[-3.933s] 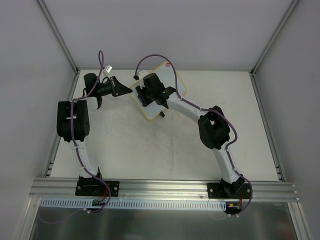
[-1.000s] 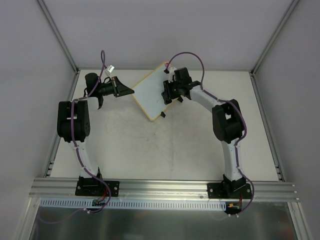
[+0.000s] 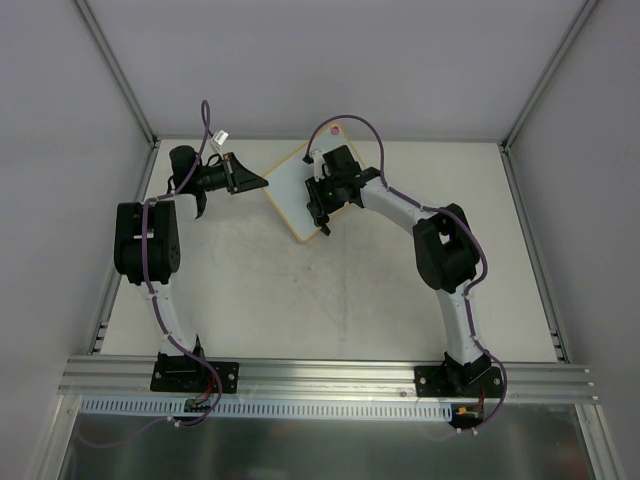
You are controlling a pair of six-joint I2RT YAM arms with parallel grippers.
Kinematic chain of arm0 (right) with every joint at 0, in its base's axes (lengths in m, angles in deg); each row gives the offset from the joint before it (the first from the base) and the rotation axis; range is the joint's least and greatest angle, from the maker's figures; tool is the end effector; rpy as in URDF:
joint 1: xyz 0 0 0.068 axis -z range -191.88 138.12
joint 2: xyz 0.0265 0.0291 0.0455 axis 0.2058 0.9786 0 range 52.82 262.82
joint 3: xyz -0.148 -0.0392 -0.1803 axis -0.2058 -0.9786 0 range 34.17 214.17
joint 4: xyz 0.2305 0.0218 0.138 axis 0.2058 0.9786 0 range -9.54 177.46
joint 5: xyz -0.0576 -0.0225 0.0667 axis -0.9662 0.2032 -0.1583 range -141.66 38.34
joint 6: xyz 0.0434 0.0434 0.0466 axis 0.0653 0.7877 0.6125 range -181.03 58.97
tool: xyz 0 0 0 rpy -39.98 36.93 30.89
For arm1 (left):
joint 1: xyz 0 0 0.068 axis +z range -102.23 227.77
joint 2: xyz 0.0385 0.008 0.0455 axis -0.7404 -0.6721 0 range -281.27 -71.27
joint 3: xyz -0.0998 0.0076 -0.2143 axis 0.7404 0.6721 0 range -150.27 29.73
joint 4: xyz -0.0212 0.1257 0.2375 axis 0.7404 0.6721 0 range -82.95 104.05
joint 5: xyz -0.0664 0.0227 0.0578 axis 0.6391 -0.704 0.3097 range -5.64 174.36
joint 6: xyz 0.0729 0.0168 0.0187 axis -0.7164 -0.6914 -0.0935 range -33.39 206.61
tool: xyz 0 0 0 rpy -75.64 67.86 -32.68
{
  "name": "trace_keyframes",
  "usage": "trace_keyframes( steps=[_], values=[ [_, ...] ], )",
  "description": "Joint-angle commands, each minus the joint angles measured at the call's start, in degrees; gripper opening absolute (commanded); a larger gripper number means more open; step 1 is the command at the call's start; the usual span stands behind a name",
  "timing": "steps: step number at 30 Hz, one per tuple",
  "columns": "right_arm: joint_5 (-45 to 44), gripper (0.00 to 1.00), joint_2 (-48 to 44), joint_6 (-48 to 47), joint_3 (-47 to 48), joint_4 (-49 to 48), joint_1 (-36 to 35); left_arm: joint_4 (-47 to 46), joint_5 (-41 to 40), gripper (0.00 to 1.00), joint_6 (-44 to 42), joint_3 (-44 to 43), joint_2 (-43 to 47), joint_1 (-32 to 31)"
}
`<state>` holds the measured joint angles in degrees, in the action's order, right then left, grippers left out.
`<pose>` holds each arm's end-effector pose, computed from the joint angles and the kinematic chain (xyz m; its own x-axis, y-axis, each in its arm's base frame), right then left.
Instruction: Erase the whiteboard
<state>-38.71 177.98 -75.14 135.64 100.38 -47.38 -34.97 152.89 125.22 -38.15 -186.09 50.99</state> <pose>0.4038 0.3061 0.1565 -0.3744 -0.5589 -0.7399 -0.8139 0.5804 -0.0266 0.4324 -0.0368 0.1661 -0.6319 -0.2642 -0.7286 0.6538 0.3232 -0.6842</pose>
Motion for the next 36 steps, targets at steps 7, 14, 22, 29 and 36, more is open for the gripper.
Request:
trace_keyframes(
  steps=[7,14,22,29,36],
  values=[
    [9.74,0.00,1.32,6.46,-0.39,2.41,-4.84,-0.78,6.00,0.00,-0.20,0.73,2.06,-2.52],
    [9.29,0.00,-0.54,8.93,-2.33,-2.08,-0.97,-0.78,6.00,0.00,-0.20,0.73,2.24,-2.52],
    [2.17,0.00,0.61,5.94,2.23,-2.35,2.98,-0.78,6.17,0.00,-0.20,0.82,2.41,-2.52],
    [-0.91,0.00,2.36,4.62,6.98,-2.78,5.71,-0.78,6.17,0.00,-0.20,0.99,2.50,-2.52],
    [-2.58,0.00,2.63,1.54,7.34,-6.64,6.68,-0.96,6.17,0.00,-0.20,1.08,2.41,-2.52]
  ],
)
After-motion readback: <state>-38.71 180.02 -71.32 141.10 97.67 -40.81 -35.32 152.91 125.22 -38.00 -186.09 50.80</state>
